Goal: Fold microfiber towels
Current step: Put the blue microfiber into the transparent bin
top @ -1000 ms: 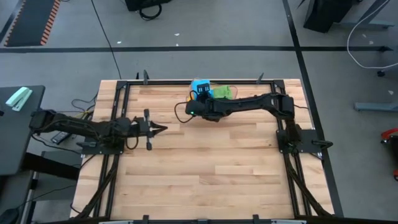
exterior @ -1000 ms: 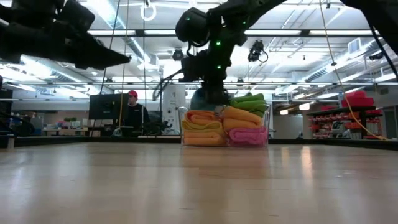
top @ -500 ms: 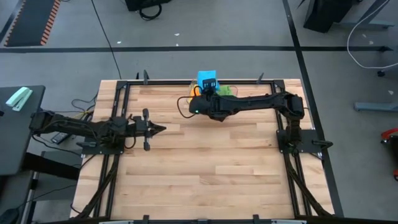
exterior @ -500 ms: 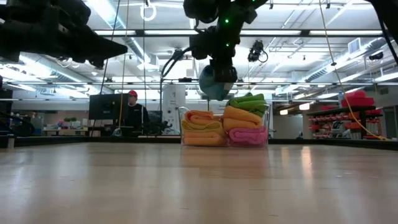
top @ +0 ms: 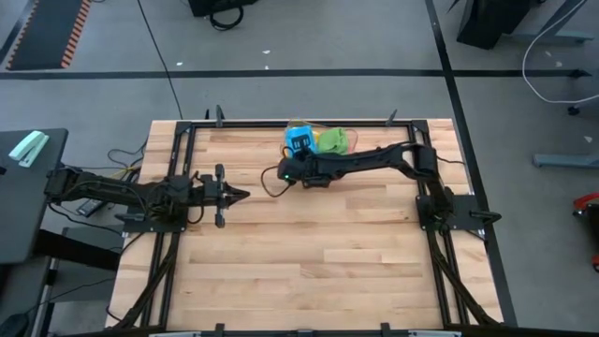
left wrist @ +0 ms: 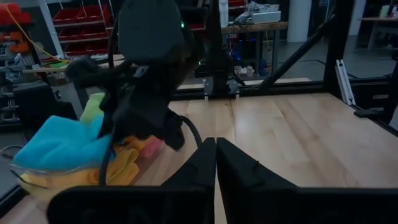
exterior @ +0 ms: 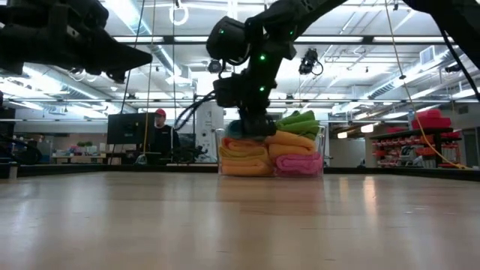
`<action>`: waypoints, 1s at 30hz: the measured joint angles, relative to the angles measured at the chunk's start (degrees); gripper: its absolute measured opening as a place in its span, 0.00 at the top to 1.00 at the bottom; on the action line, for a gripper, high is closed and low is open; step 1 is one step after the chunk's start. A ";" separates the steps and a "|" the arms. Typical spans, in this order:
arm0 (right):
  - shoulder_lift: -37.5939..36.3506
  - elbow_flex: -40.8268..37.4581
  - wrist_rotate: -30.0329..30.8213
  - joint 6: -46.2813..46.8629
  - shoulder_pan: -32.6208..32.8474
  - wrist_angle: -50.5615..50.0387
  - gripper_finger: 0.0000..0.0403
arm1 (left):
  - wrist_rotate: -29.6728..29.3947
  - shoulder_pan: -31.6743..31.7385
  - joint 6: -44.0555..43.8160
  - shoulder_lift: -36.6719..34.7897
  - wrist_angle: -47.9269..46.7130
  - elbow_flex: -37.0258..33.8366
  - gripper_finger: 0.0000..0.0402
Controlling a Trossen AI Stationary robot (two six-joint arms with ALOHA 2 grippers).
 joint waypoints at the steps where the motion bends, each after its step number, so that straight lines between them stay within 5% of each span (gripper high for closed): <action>1: 0.24 0.00 -1.11 0.30 0.00 1.26 0.93 | 0.00 0.00 -0.01 -0.01 0.16 -0.01 0.96; 14: -0.40 0.02 -13.73 8.81 -2.23 1.72 0.73 | 0.00 0.00 -0.81 -0.02 -0.59 0.01 0.92; 21: -2.46 0.02 -14.62 10.85 -2.32 -0.02 0.61 | 0.00 0.00 -0.61 -0.02 -1.12 0.01 0.96; 30: -8.75 0.02 -15.49 17.94 -0.06 -5.50 0.58 | 0.01 0.00 -0.63 -0.03 -0.76 0.01 0.95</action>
